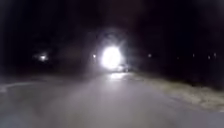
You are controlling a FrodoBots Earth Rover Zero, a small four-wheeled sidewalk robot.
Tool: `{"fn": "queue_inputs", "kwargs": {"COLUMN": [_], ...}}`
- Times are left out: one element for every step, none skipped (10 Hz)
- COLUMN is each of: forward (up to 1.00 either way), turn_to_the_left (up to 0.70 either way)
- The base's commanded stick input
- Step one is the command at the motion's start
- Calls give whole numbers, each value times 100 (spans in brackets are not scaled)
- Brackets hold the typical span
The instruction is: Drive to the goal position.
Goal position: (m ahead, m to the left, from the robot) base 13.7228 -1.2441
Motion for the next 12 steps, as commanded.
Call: {"fn": "queue_inputs", "kwargs": {"forward": [100, 100, 100, 100, 100, 100, 100, 100, 100, 100, 100, 100], "turn_to_the_left": [10, 11, 11, 11, 11, 11, 11, 9, 4, 5, 5, 4]}}
